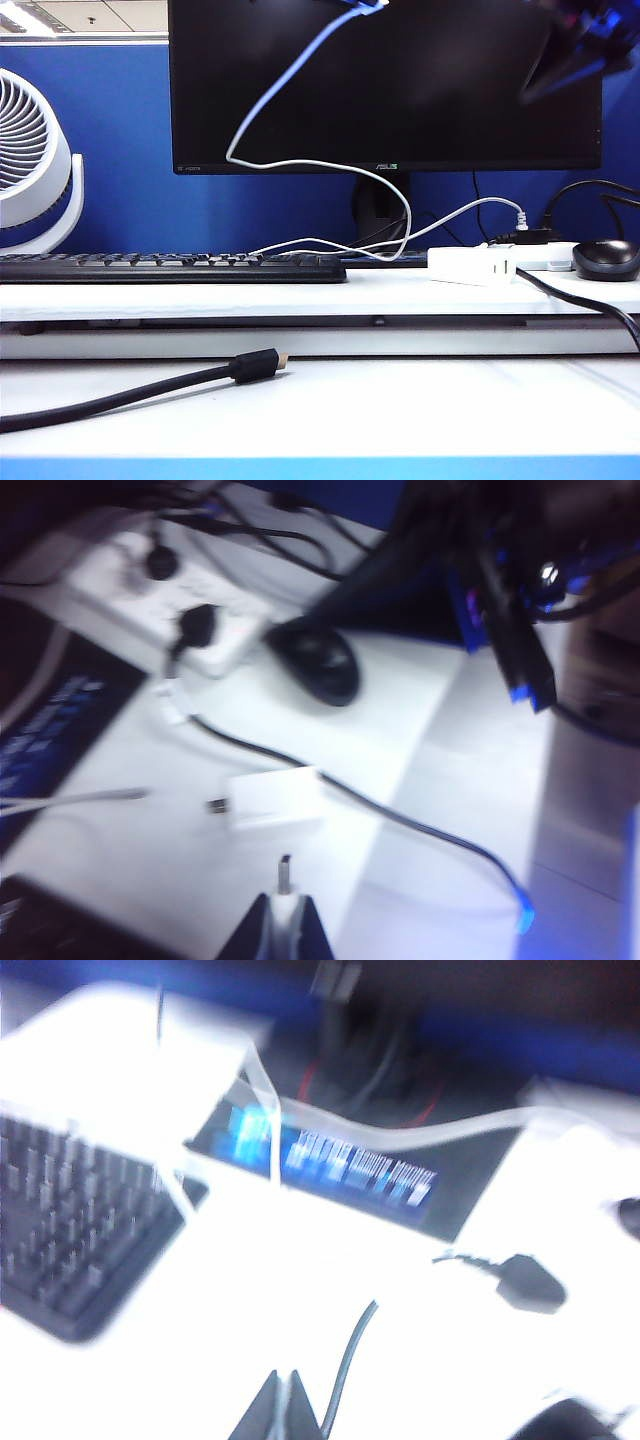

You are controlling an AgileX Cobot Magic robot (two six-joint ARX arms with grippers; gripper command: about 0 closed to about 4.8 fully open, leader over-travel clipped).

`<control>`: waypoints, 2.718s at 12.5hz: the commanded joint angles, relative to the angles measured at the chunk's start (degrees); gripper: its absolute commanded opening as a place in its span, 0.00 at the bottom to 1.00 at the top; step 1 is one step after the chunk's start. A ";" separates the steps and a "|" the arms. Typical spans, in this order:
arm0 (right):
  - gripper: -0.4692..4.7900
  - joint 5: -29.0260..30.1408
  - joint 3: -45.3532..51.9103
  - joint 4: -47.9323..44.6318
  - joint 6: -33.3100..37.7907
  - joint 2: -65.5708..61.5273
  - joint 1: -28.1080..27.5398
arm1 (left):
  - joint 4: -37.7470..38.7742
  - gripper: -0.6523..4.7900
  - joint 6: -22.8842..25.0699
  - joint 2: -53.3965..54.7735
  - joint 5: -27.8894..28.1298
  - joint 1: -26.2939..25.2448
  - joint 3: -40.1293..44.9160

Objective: Pick up the Type-C charging cable and the charging base, insert one end of the Type-C charger into the corresponding slot on the base, and finally place the plugged-in charger back on the table.

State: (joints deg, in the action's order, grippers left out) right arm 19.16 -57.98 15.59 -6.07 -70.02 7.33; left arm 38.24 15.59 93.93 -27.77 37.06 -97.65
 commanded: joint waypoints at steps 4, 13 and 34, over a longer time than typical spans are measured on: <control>0.28 -3.50 -15.19 16.74 -8.98 -19.76 8.17 | -1.51 0.11 -3.87 -2.14 2.34 0.09 -0.24; 0.08 -10.08 -19.32 24.83 -13.70 -32.02 9.94 | -1.46 0.11 -4.04 -2.21 2.69 0.09 -0.22; 0.08 18.12 -33.03 -36.98 77.33 -8.39 3.56 | -48.92 0.11 -54.47 -4.26 -17.33 0.11 -0.24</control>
State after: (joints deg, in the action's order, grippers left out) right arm 35.55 -90.65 -20.45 71.99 -78.63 10.76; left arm -9.26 -36.62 89.97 -43.62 37.08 -97.69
